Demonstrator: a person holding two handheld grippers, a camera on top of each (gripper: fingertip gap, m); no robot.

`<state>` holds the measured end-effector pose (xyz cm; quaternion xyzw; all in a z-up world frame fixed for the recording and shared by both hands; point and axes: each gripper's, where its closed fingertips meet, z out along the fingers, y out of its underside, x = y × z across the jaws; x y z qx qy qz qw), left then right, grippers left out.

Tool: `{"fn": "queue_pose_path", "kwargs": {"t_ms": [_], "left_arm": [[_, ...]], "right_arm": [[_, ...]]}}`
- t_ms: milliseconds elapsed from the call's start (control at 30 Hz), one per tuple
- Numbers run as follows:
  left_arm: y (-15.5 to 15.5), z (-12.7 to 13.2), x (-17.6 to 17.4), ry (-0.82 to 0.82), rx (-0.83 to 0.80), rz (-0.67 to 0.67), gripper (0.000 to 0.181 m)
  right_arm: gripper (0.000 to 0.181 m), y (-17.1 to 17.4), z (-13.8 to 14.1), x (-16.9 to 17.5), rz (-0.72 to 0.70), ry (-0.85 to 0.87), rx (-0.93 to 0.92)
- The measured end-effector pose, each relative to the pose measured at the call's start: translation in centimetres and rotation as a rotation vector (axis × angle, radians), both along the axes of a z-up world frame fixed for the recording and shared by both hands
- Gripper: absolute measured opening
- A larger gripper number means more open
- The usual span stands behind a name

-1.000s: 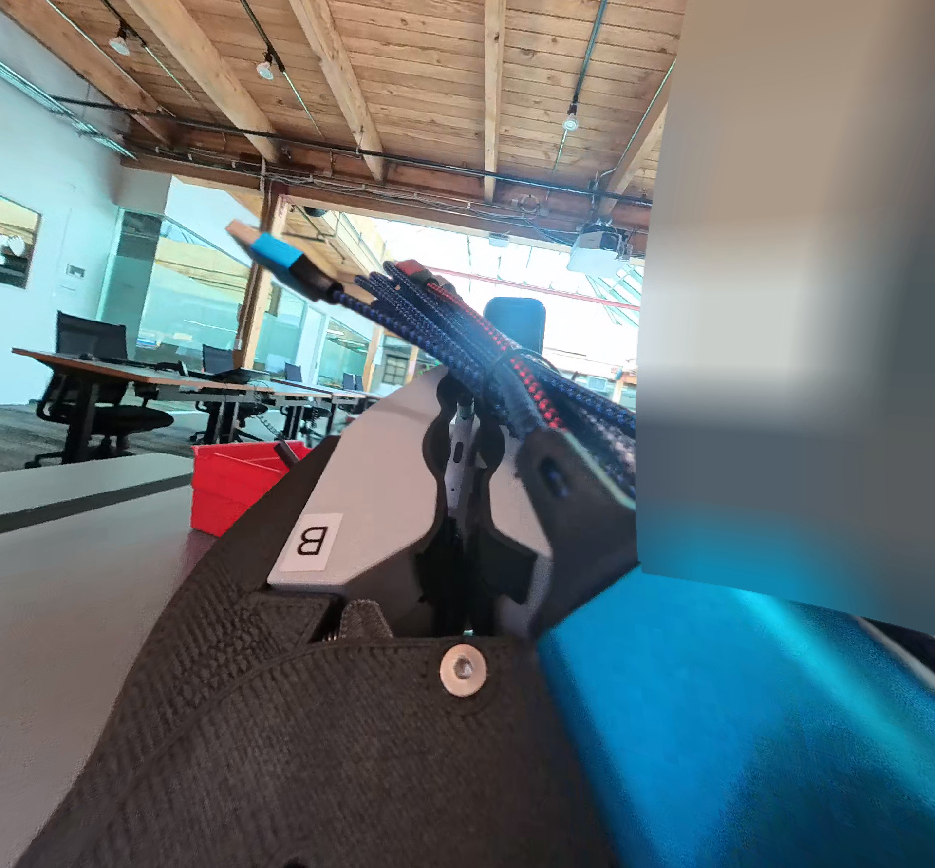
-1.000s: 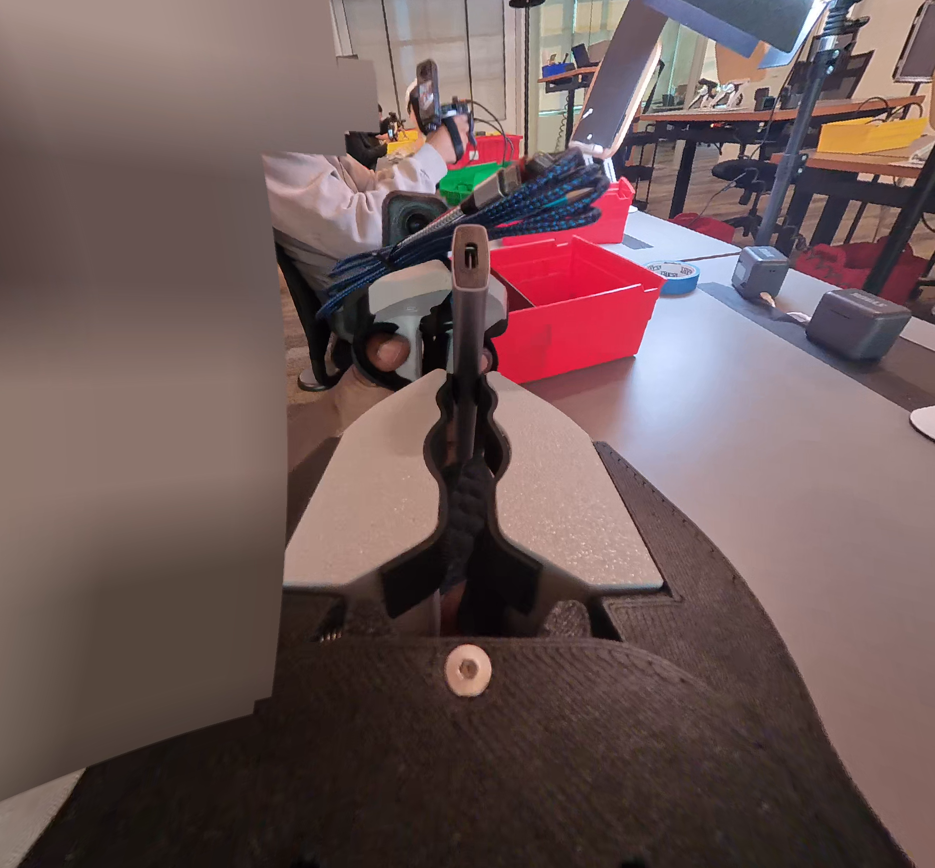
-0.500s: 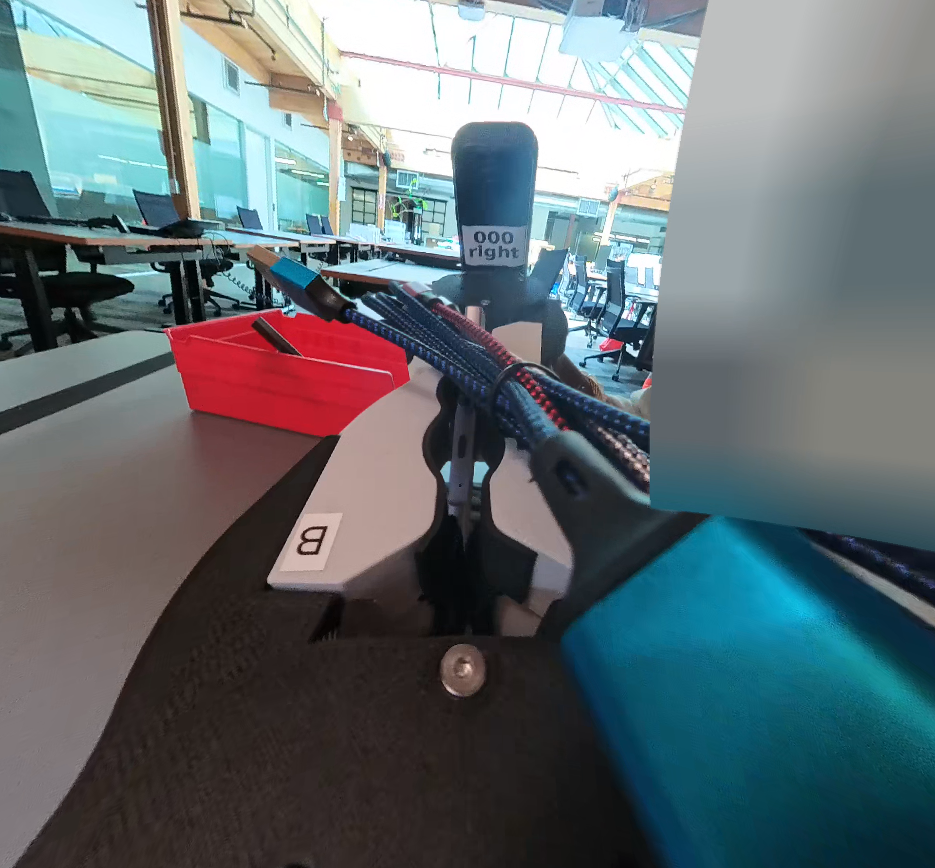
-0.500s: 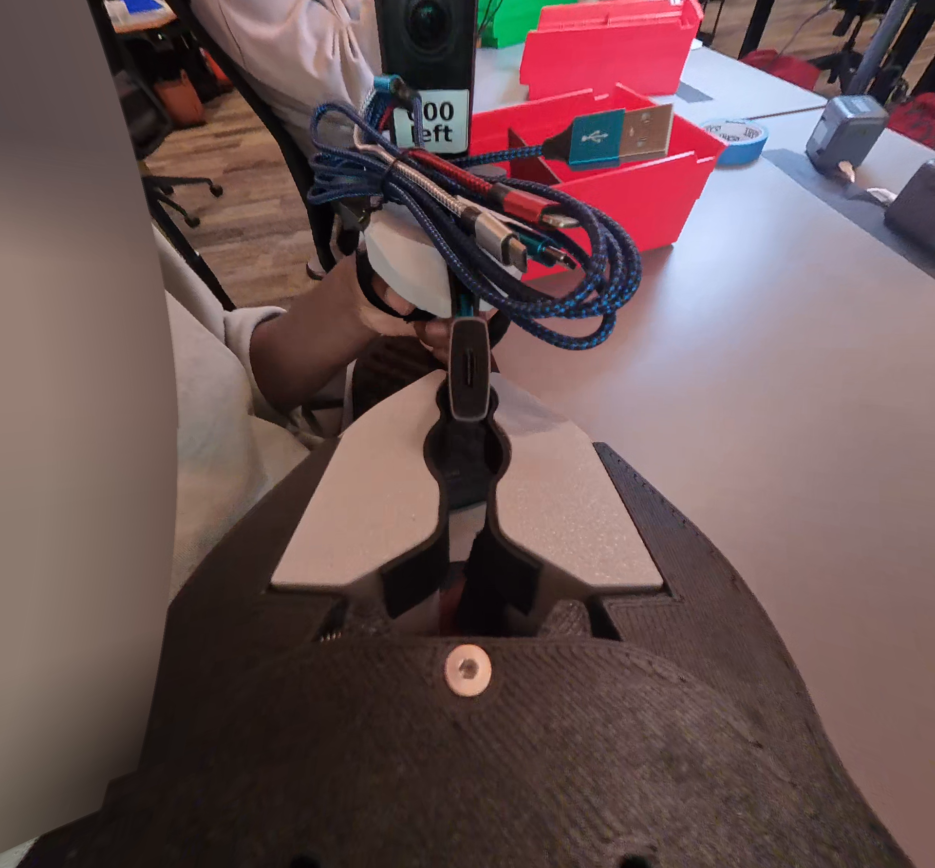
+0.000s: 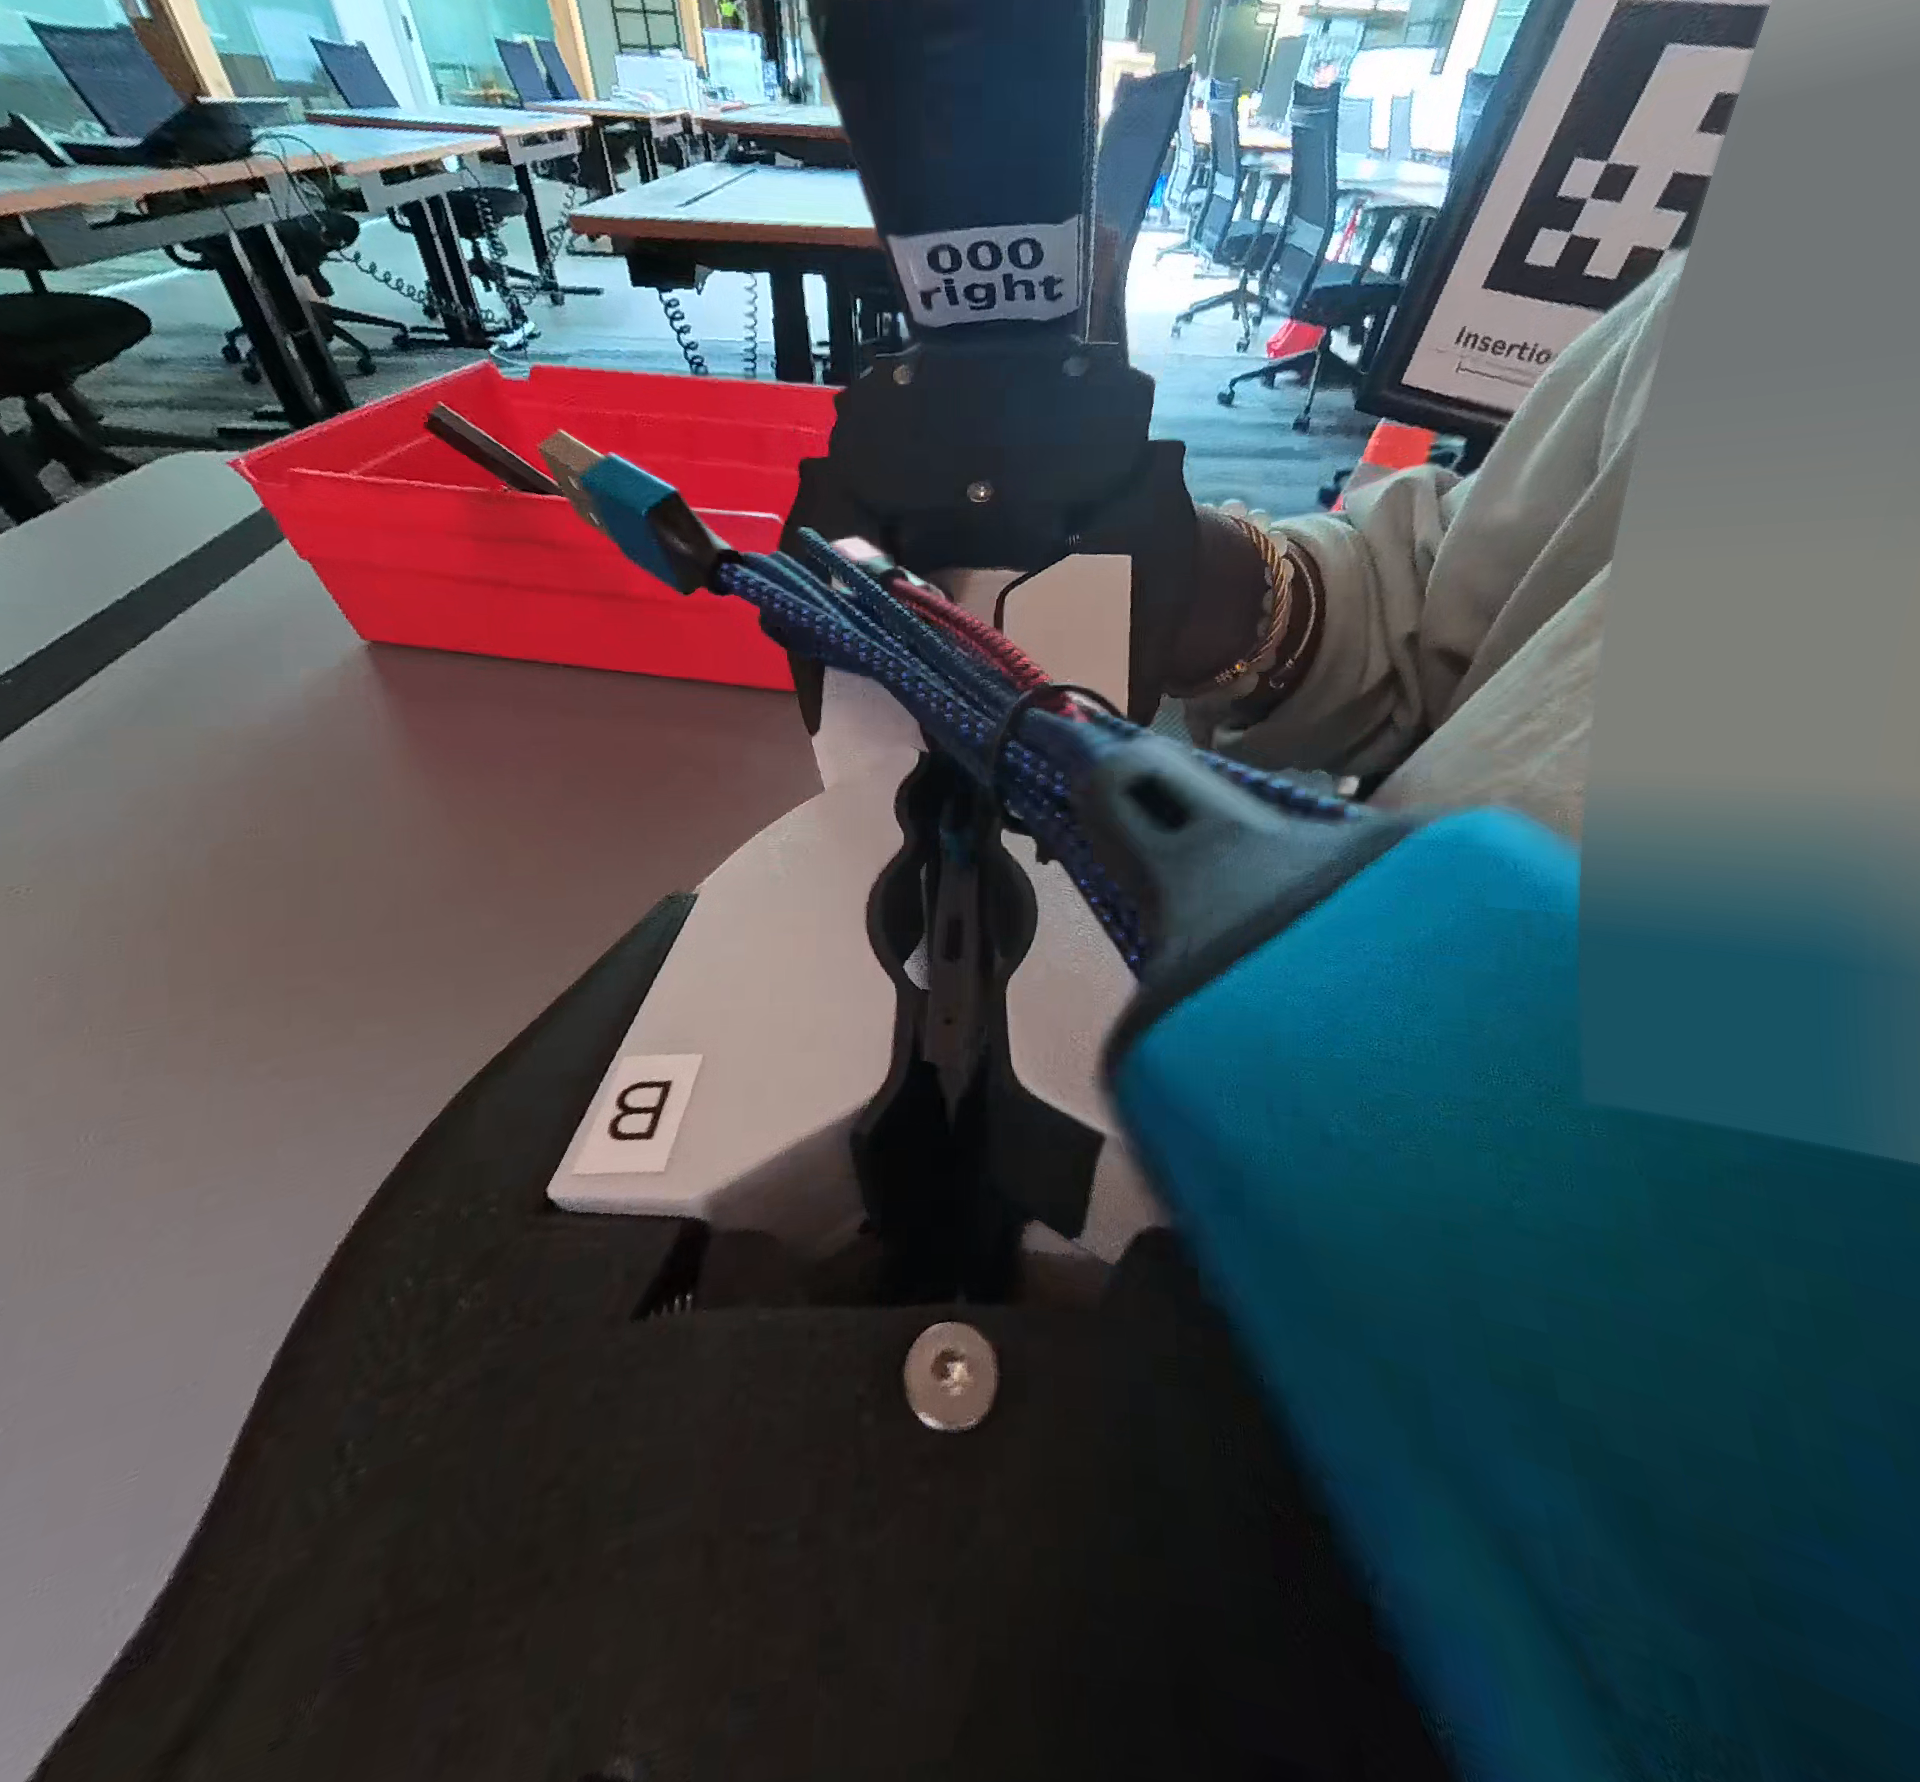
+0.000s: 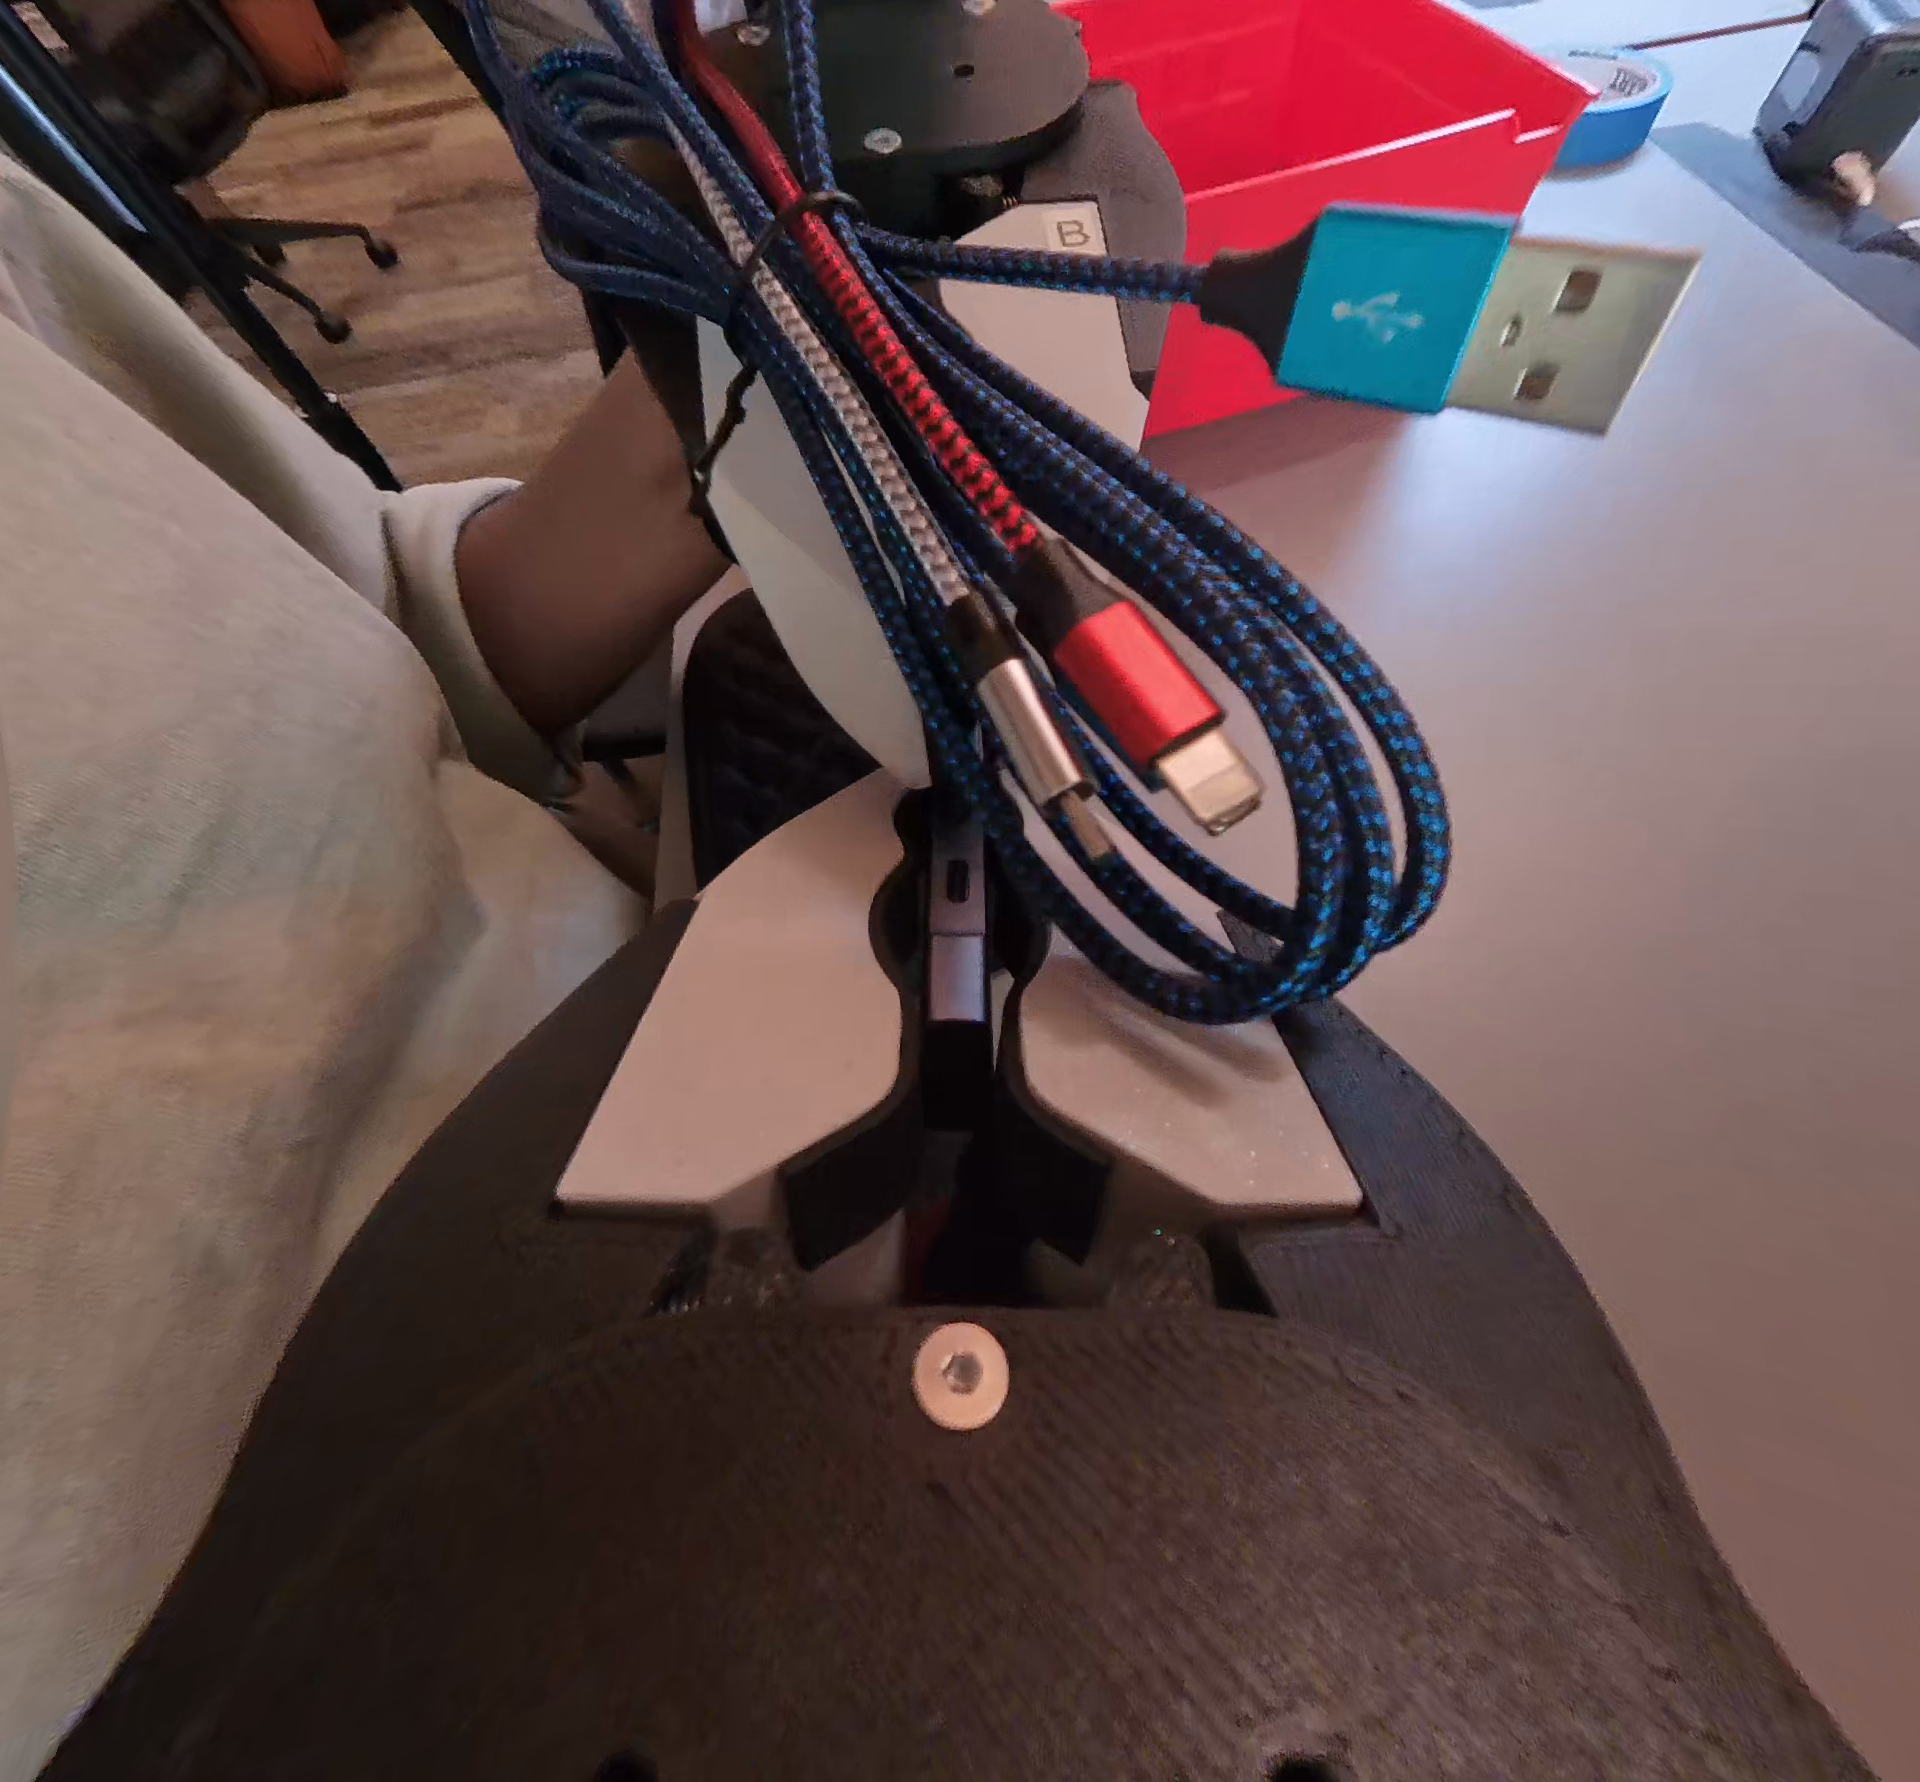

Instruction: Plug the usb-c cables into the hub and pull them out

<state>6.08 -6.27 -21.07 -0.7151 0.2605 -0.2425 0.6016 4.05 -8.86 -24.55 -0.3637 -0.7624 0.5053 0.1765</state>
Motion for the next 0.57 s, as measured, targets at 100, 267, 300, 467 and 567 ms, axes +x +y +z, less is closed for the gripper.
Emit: {"fn": "queue_pose_path", "kwargs": {"t_ms": [100,267,300,467,567], "left_arm": [[-0.4,-0.2,-0.7,0.103,0.018,0.023,0.019],[-2.1,-0.4,-3.7,0.144,0.061,0.137,0.048],[-2.3,-1.4,-4.1,0.192,0.040,0.151,0.047],[-2.1,-3.4,-2.7,0.267,0.033,0.091,0.012],[-2.3,-3.0,-1.8,0.206,0.055,0.037,0.010]], "right_arm": [[0.008,0.1,0.4,-0.4,-0.014,0.052,0.022],[0.009,1.1,0.2,-0.4,-0.034,0.049,0.021],[0.008,1.0,0.3,-0.3,-0.029,0.045,0.006],[0.008,0.3,0.9,0.0,0.006,0.071,0.012],[0.009,0.0,2.2,0.3,0.029,0.121,-0.011]]}}
